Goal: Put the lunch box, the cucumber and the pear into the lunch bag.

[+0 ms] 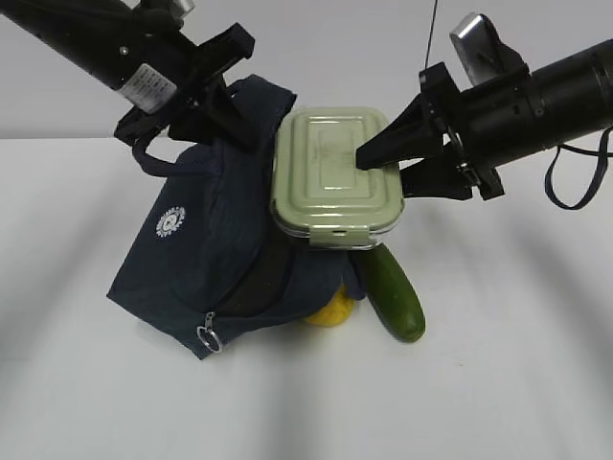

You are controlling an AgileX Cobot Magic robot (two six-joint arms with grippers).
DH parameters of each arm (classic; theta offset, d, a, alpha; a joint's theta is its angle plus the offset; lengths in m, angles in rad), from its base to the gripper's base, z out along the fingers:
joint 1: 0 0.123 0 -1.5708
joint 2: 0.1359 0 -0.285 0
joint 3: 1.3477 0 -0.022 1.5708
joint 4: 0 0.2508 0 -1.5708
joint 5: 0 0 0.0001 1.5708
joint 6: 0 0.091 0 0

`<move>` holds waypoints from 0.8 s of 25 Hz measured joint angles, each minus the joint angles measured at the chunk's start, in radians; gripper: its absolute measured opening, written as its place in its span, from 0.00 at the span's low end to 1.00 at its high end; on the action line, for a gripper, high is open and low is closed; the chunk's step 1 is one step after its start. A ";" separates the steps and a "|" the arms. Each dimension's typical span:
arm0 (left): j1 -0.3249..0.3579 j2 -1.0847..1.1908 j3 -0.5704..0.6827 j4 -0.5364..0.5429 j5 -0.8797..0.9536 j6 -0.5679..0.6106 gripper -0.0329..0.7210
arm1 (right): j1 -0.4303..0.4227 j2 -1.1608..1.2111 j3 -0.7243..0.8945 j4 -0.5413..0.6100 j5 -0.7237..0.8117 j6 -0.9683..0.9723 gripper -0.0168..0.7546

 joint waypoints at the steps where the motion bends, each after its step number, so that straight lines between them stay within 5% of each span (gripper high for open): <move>1: 0.000 0.000 0.000 -0.033 0.000 0.024 0.04 | 0.007 0.000 0.000 -0.003 -0.002 0.005 0.52; 14: 0.001 0.000 0.000 -0.291 0.046 0.205 0.04 | 0.071 0.000 0.000 -0.062 -0.082 0.063 0.52; 20: 0.001 0.000 0.000 -0.326 0.051 0.214 0.04 | 0.071 0.000 -0.009 0.050 -0.088 0.036 0.52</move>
